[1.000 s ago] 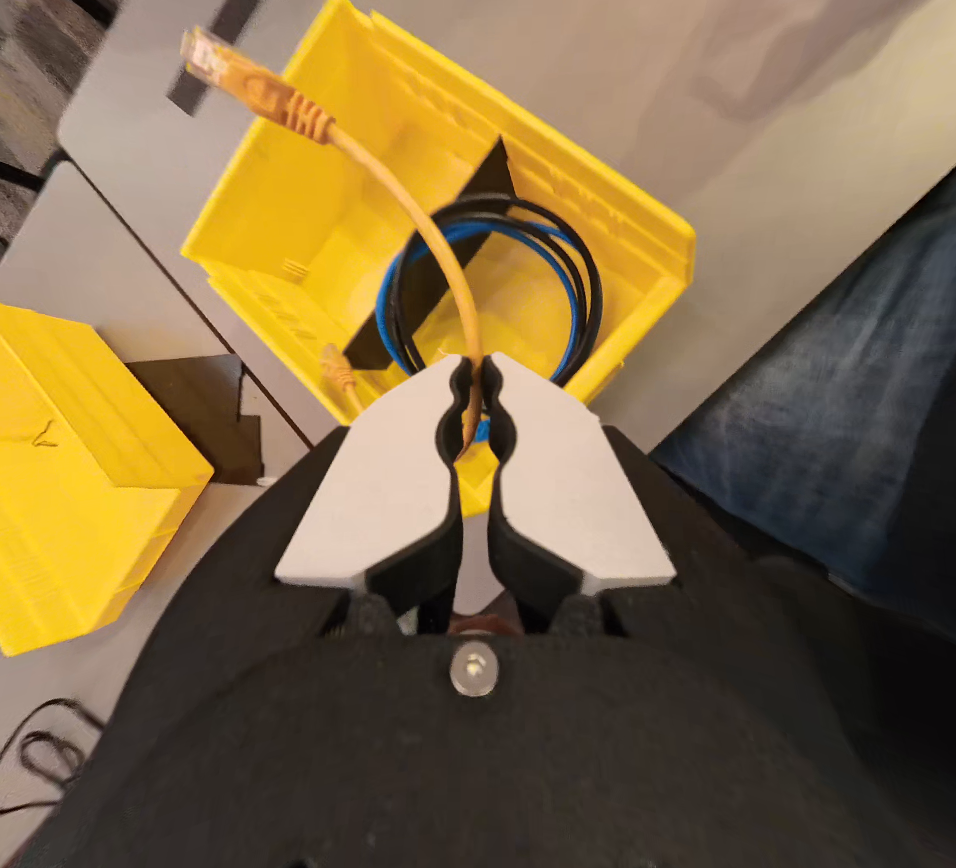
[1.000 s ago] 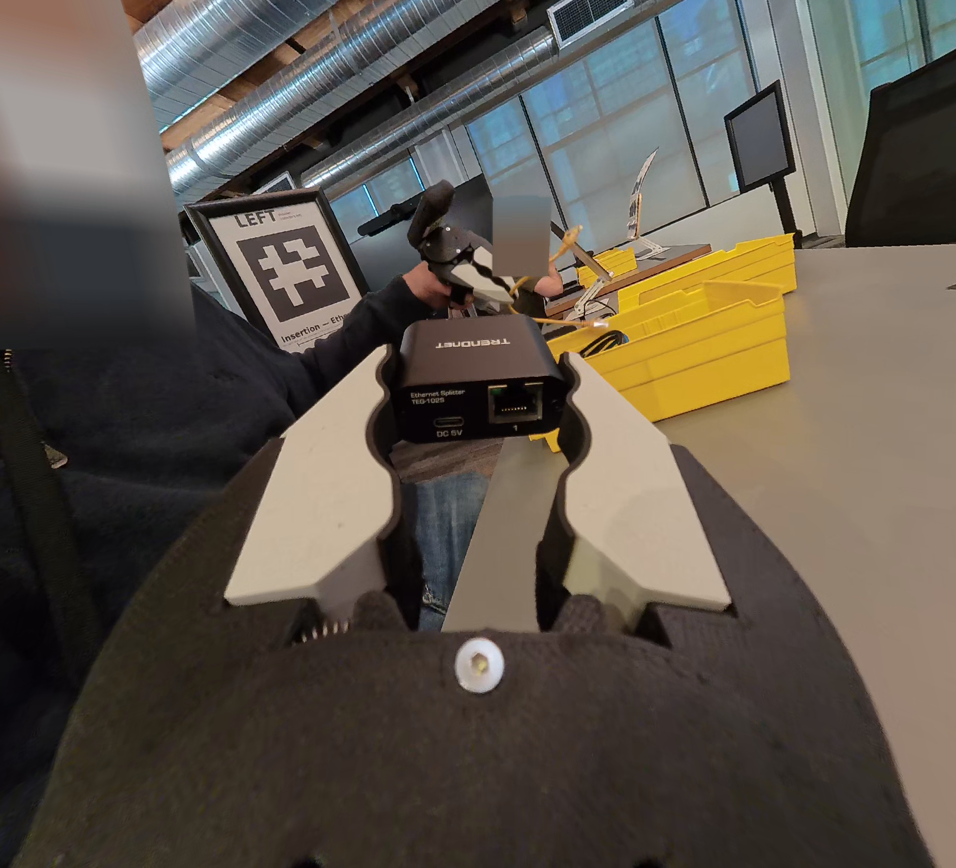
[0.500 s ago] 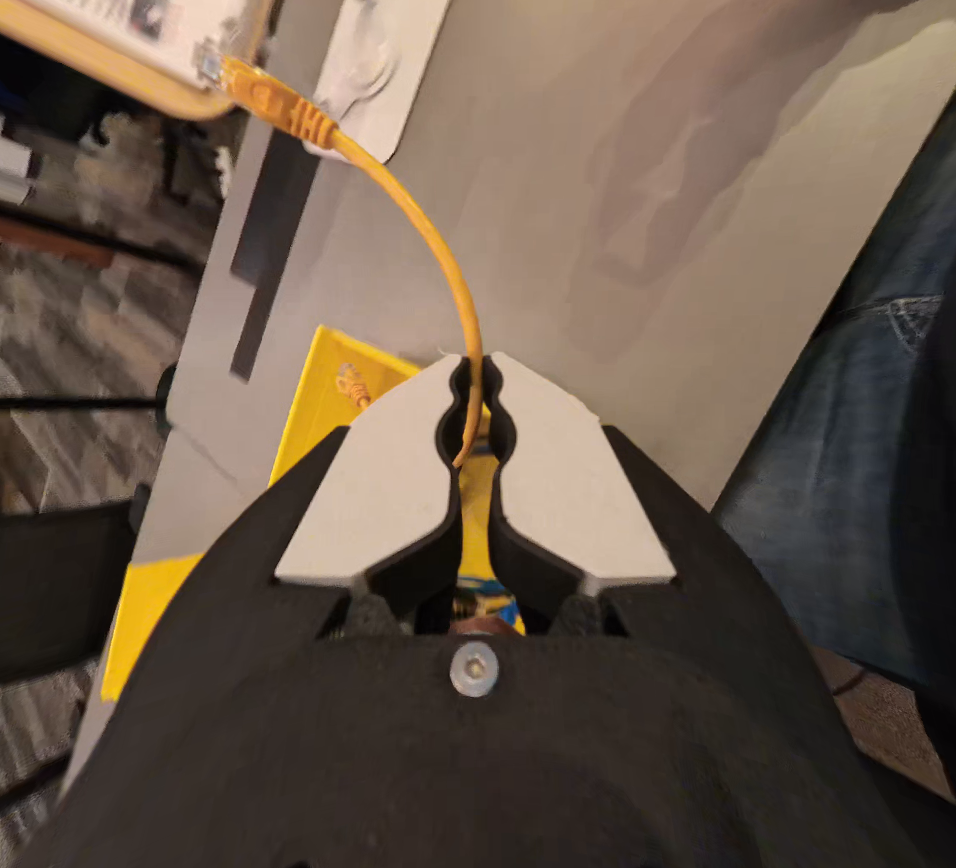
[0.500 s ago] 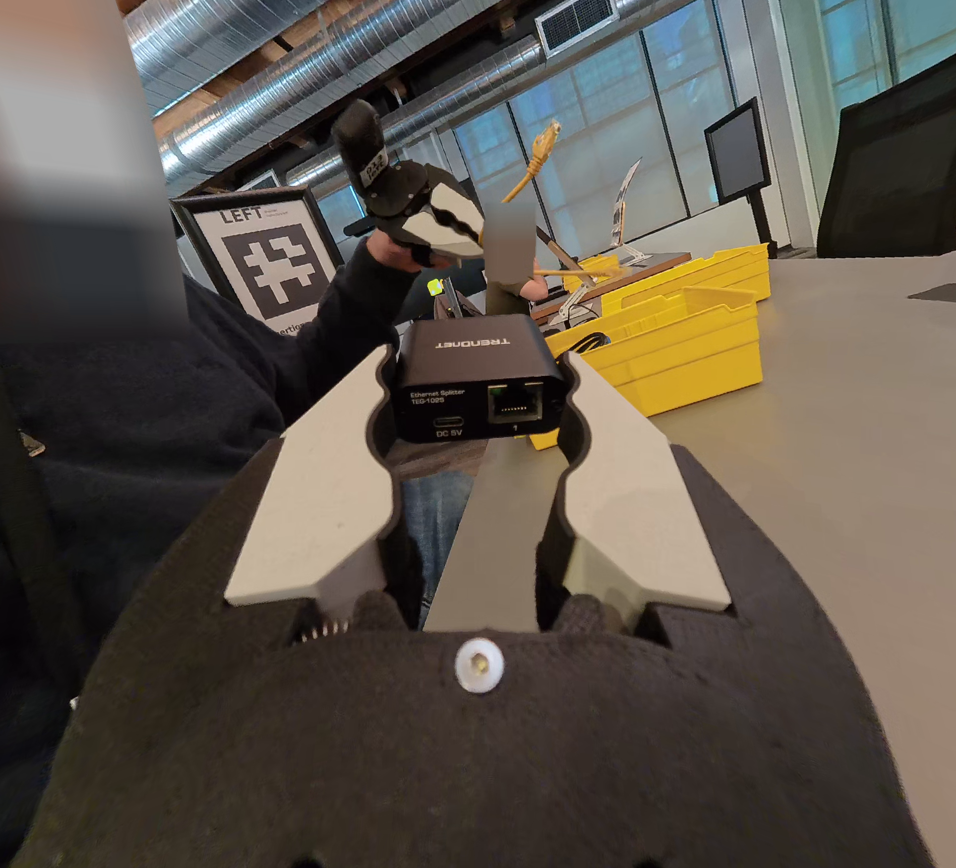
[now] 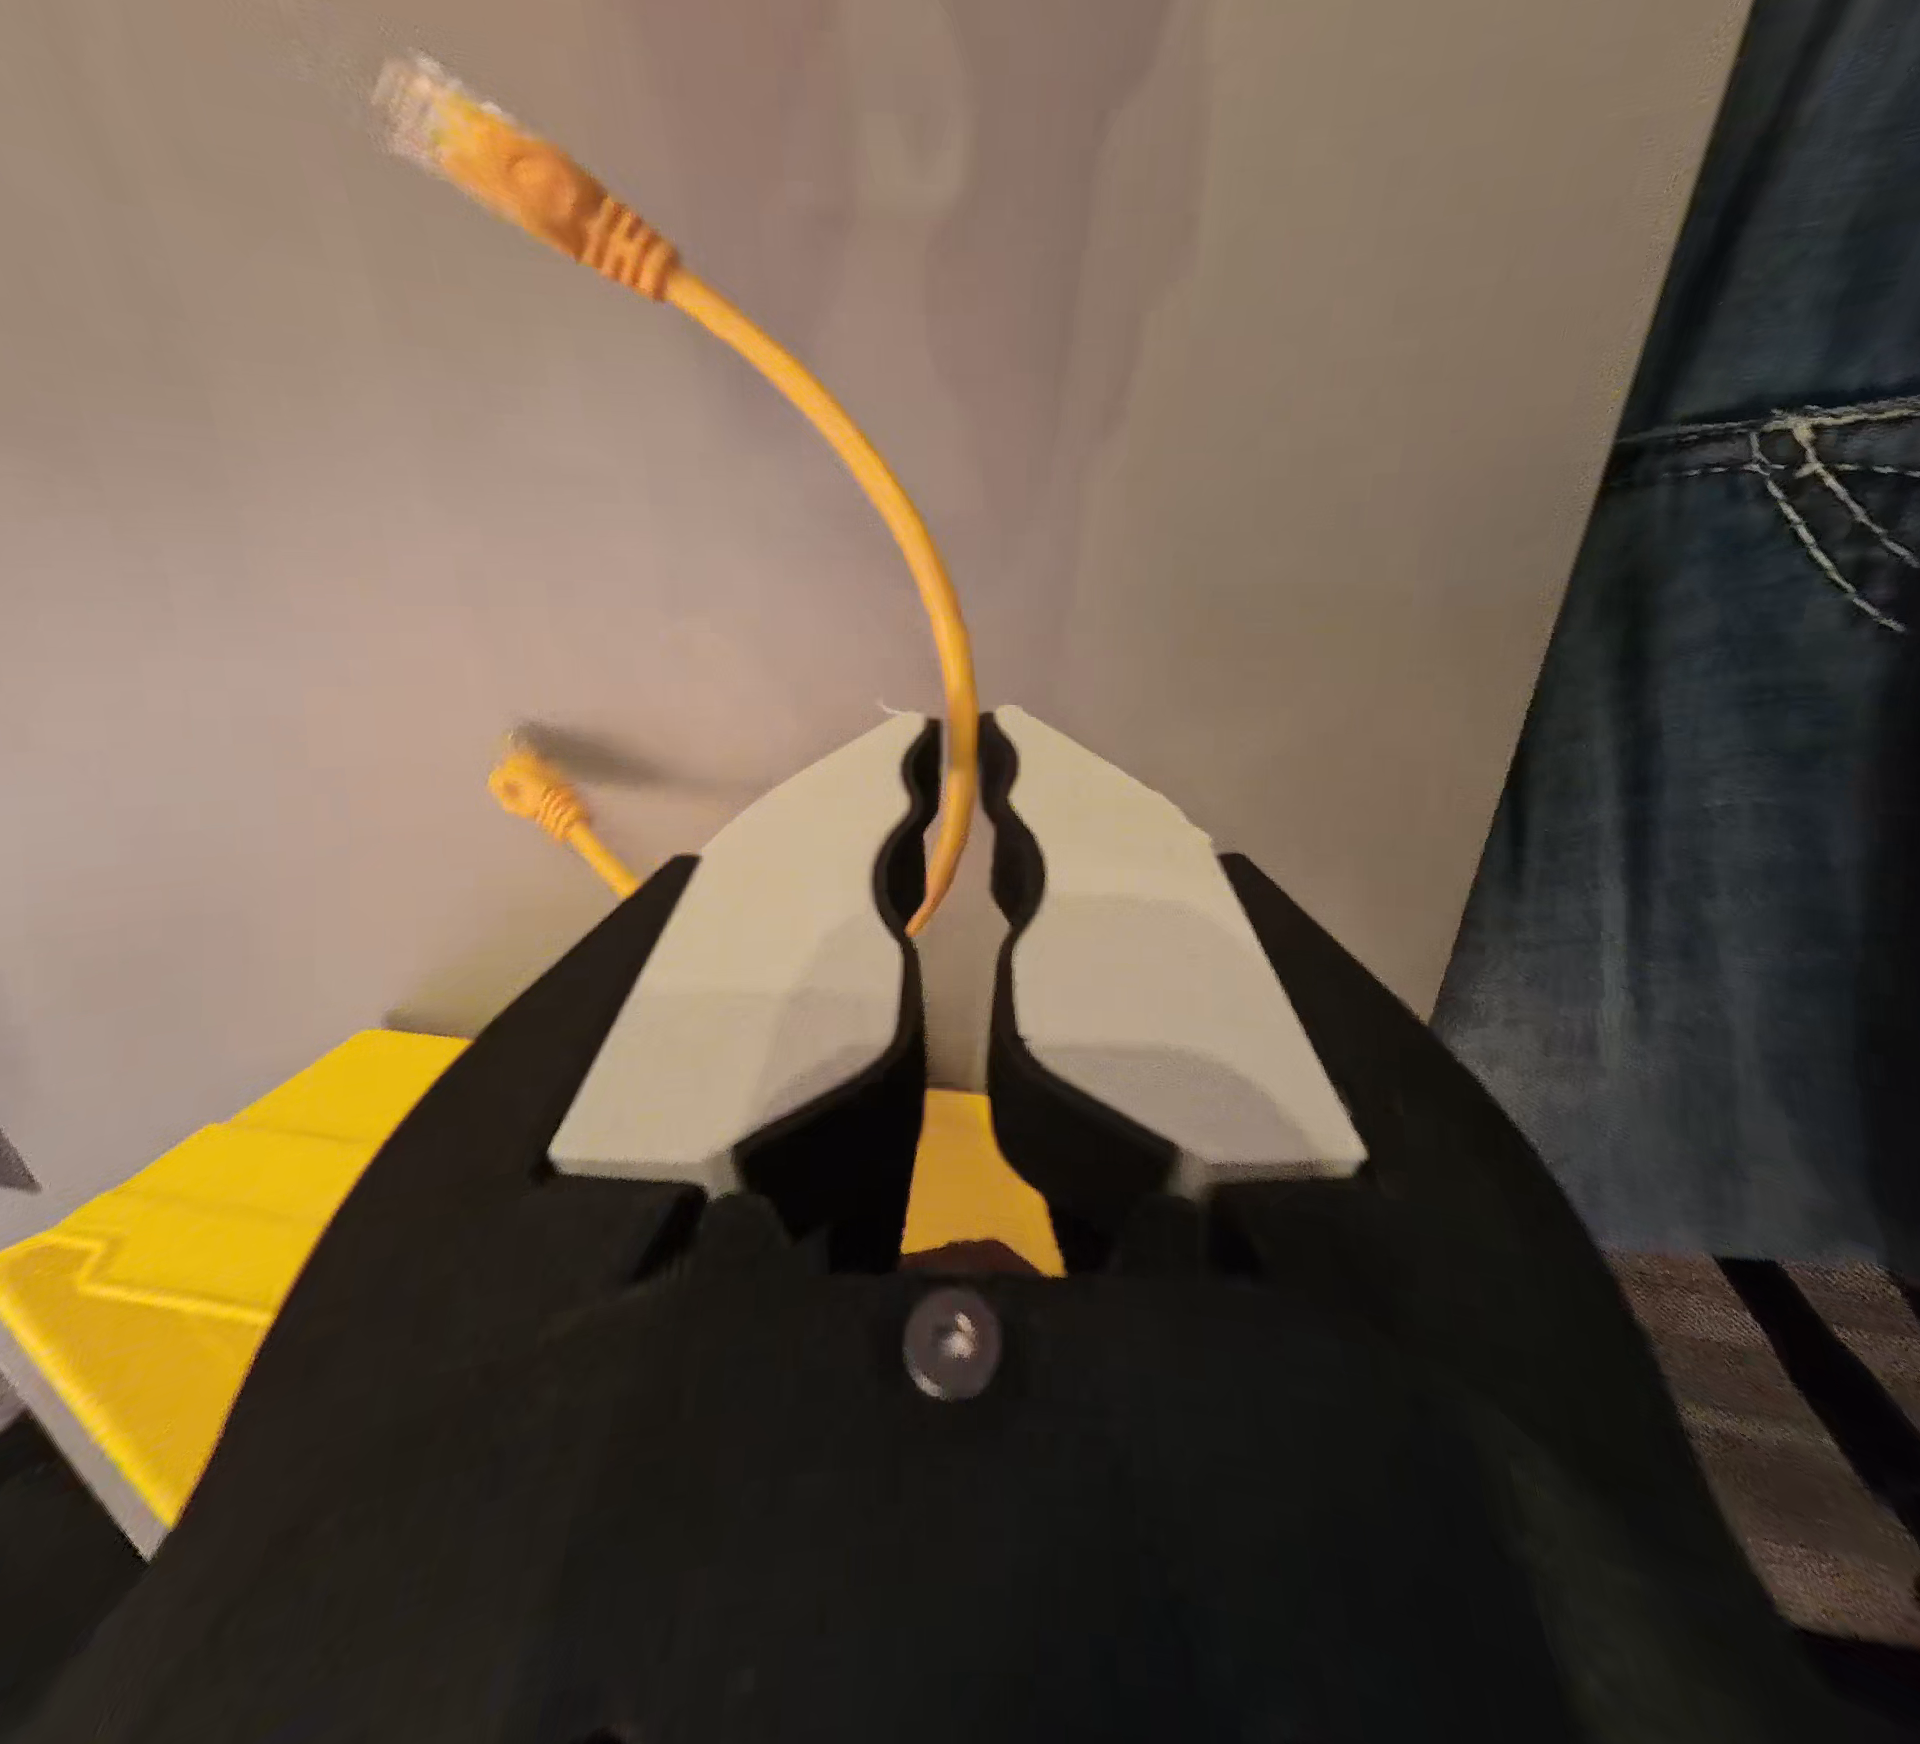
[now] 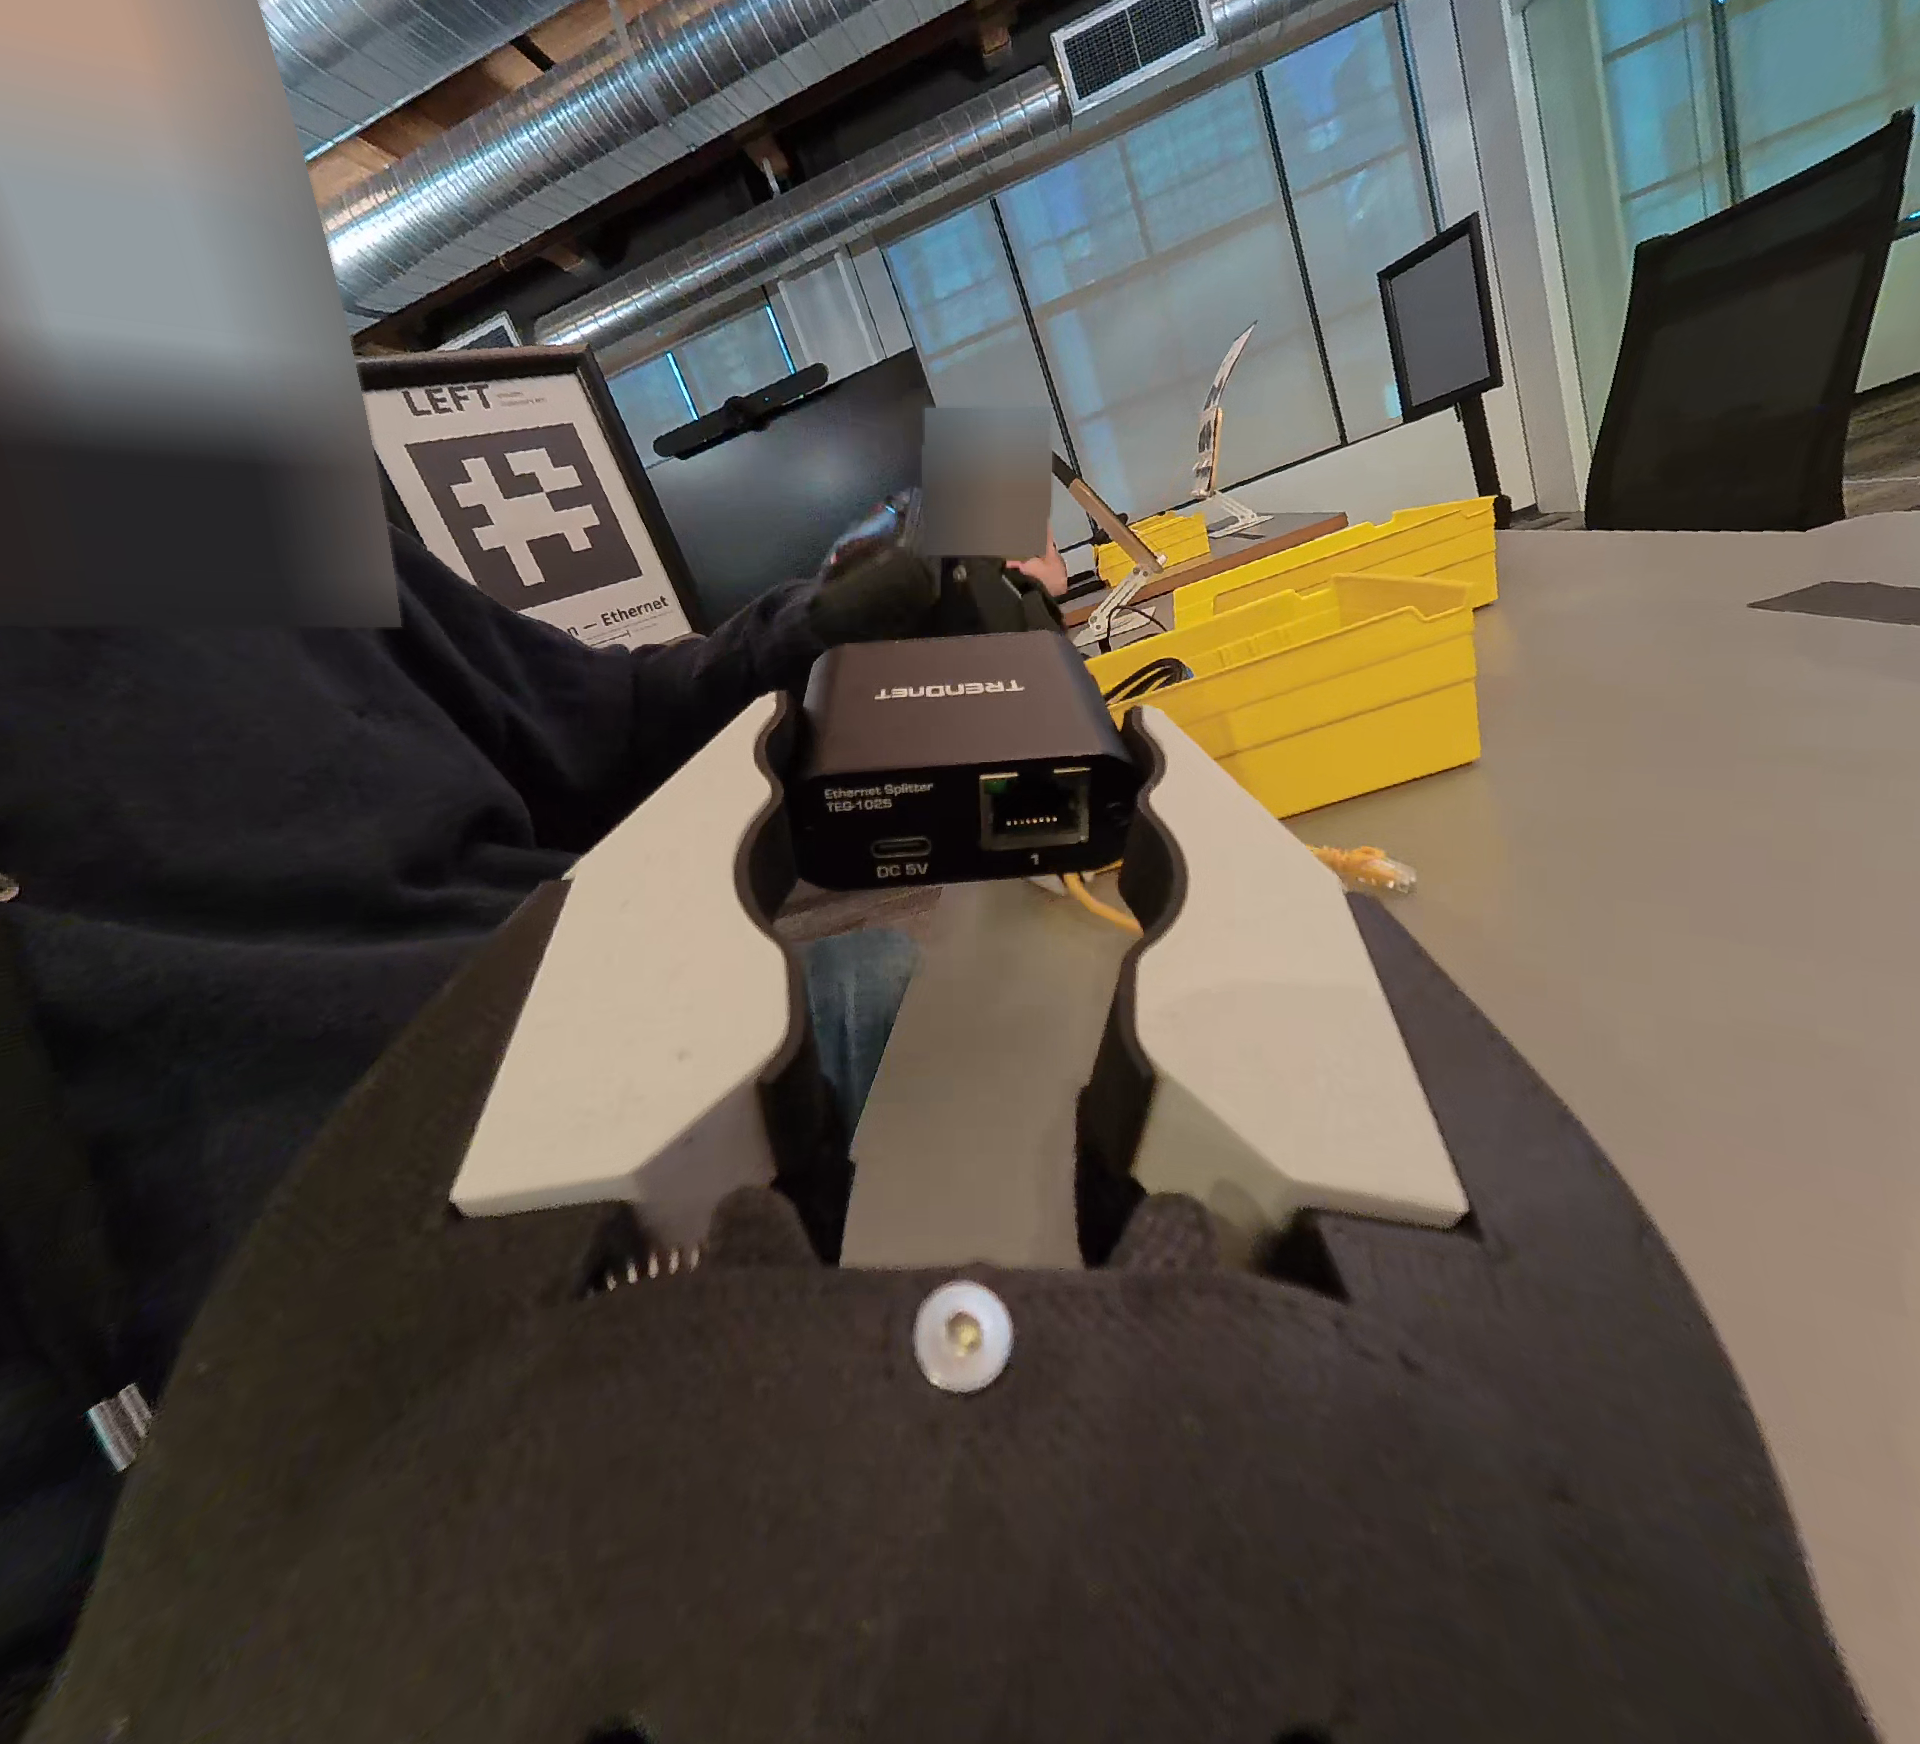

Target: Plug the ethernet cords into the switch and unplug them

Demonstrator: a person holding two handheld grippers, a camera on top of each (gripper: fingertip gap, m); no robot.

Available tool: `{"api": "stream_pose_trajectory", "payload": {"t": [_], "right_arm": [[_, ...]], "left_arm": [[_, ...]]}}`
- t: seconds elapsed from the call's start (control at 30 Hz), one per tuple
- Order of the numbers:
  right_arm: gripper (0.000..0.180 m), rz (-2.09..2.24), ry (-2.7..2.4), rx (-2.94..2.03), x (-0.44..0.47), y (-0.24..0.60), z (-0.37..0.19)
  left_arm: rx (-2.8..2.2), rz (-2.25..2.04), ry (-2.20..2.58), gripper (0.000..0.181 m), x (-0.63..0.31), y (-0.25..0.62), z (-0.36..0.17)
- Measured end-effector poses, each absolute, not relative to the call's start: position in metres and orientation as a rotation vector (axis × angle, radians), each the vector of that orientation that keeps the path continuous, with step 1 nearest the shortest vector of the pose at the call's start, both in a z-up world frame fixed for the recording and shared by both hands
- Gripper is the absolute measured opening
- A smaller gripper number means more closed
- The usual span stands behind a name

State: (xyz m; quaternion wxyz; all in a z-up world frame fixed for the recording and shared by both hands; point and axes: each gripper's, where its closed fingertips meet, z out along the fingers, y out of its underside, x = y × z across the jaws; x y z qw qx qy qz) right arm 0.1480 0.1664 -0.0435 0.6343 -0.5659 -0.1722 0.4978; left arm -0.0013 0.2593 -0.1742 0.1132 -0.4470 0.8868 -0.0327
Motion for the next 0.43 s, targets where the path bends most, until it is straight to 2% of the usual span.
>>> {"api": "stream_pose_trajectory", "payload": {"t": [0.03,0.13,0.27,0.43], "right_arm": [[0.061,1.139,-0.394,-1.294,0.148,0.167,-0.044],[0.061,1.154,-0.382,-1.289,0.148,0.168,-0.045],[0.061,1.160,-0.365,-1.290,0.150,0.170,-0.049],[0.061,1.160,-0.374,-1.294,0.147,0.171,-0.050]], "left_arm": [[-1.328,-0.077,2.588,0.019,-0.001,0.259,-0.178],[-1.412,-0.160,2.478,0.039,0.009,0.256,-0.178],[-1.553,-0.363,2.263,0.042,0.037,0.246,-0.176],[-1.631,-0.339,2.098,0.040,0.065,0.239,-0.198]]}}
